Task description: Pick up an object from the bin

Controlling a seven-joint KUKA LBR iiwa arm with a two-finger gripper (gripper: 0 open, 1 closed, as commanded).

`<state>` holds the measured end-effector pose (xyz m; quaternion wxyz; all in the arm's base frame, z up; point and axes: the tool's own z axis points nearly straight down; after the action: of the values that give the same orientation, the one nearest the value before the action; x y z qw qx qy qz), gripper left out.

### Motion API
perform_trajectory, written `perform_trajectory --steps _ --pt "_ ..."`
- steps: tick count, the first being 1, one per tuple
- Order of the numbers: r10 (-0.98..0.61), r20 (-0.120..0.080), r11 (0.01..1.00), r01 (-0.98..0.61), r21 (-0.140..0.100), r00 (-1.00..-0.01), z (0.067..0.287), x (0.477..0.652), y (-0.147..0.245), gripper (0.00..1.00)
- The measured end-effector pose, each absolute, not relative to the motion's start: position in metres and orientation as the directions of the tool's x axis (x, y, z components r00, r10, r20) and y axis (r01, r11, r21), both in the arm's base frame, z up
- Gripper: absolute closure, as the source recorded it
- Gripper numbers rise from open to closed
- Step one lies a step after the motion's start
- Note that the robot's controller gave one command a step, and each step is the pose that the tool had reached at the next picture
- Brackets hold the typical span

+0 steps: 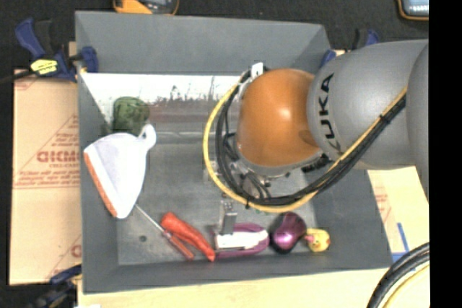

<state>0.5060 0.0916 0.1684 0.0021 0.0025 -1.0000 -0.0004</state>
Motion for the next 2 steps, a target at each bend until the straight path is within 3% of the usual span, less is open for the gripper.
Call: perform_trajectory --steps 1,2 --pt "-0.002 -0.003 1.000 -0.002 0.001 -1.000 0.171 0.508 0.091 0.00" --pt "0.057 -0.007 0.998 0.057 0.004 -0.998 0.088 0.480 0.123 0.00"
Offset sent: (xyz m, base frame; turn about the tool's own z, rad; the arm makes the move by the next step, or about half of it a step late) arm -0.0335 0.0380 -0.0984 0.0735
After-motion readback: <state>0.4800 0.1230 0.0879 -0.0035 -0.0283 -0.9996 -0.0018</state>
